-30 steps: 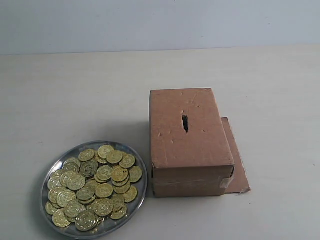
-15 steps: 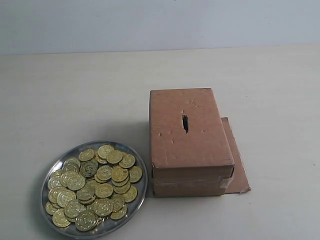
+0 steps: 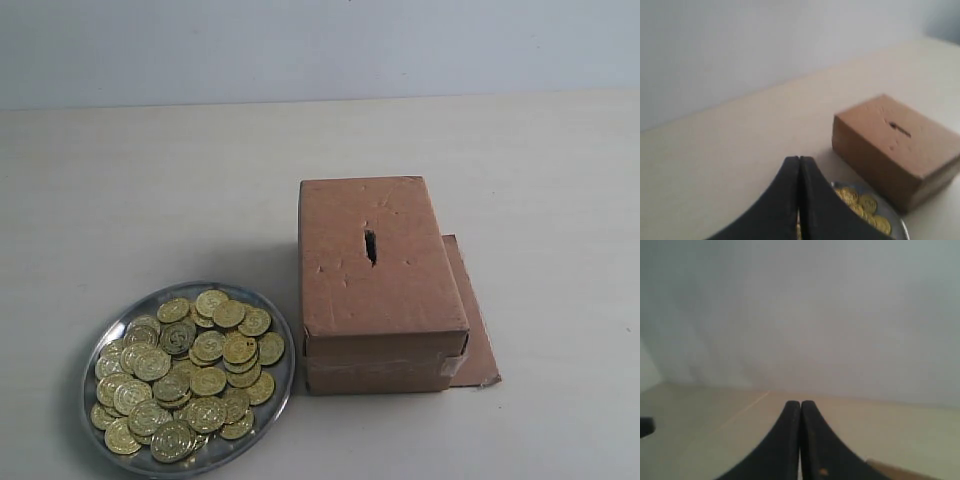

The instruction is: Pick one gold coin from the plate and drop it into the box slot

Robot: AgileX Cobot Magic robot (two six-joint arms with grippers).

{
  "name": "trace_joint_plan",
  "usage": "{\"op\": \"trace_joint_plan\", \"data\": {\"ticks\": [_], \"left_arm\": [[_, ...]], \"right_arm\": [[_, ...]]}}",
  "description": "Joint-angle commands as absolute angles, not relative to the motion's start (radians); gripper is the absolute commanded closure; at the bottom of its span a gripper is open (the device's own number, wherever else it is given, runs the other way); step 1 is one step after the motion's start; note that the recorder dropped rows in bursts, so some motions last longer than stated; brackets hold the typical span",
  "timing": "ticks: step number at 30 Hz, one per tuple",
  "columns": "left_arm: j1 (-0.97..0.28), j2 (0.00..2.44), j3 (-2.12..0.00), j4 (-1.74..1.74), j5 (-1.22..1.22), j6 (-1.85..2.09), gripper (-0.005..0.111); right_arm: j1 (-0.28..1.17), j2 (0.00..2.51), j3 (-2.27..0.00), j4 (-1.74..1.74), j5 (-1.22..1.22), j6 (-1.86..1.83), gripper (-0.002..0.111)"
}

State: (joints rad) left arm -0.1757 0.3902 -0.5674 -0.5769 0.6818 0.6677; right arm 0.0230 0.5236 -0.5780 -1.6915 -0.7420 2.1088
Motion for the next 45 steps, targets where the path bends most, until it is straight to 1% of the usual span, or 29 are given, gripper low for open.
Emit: {"op": "trace_joint_plan", "data": {"ticks": [1,4,7,10,14,18,20,22,24,27,29,34,37,42,43,44,45], "left_arm": [[-0.254,0.693,-0.646,-0.538,0.796,0.811,0.107],[-0.310,0.824,-0.674,-0.508,0.805,0.811,0.107],[-0.350,0.895,-0.686,-0.499,0.821,0.826,0.107],[-0.369,0.919,-0.686,-0.504,0.821,0.874,0.107],[-0.372,0.918,-0.686,-0.504,0.814,0.910,0.107],[-0.372,0.912,-0.686,-0.504,0.809,0.912,0.107],[-0.372,0.912,-0.686,-0.504,0.809,0.912,0.107],[-0.372,0.907,-0.686,-0.504,0.809,0.912,0.107],[-0.372,0.901,-0.686,-0.504,0.797,0.912,0.107],[-0.372,0.893,-0.686,-0.511,0.788,0.912,0.107],[-0.372,0.891,-0.686,-0.511,0.783,0.912,0.107],[-0.372,0.891,-0.686,-0.511,0.779,0.912,0.107],[-0.372,0.891,-0.686,-0.514,0.779,0.912,0.107],[-0.372,0.891,-0.686,-0.514,0.778,0.912,0.107],[-0.372,0.891,-0.686,-0.514,0.776,0.914,0.107],[-0.372,0.891,-0.686,-0.514,0.776,0.914,0.107],[-0.372,0.891,-0.686,-0.514,0.773,0.914,0.107]], "right_arm": [[0.019,0.855,-0.662,-1.744,-0.892,2.083,0.108],[0.019,0.972,-0.678,-1.744,-0.892,2.026,0.108],[0.019,1.018,-0.714,-1.744,-0.892,1.956,0.108],[0.019,1.006,-0.762,-1.744,-0.854,1.940,0.108],[0.017,0.972,-0.830,-1.744,-0.677,2.019,0.108],[0.017,0.930,-0.866,-1.744,-0.599,1.906,0.108],[0.017,0.907,-0.869,-1.744,-0.506,1.918,0.108],[0.017,0.890,-0.875,-1.744,-0.464,2.025,0.108],[0.017,0.889,-0.900,-1.744,-0.480,2.130,0.108],[0.017,0.891,-0.963,-1.744,-0.625,2.130,0.108],[0.017,0.900,-1.007,-1.653,-0.734,2.130,0.108],[0.017,0.908,-1.137,-1.744,-0.732,2.104,0.108],[0.015,0.889,-1.159,-1.744,-0.600,1.941,0.108],[0.015,0.869,-1.168,-1.744,-0.276,1.860,0.108],[0.015,0.865,-1.168,-1.744,-0.173,1.727,0.108],[0.024,0.865,-1.168,-1.744,-0.040,1.471,0.108],[0.035,0.865,-1.163,-1.744,0.041,1.312,0.108]]}}
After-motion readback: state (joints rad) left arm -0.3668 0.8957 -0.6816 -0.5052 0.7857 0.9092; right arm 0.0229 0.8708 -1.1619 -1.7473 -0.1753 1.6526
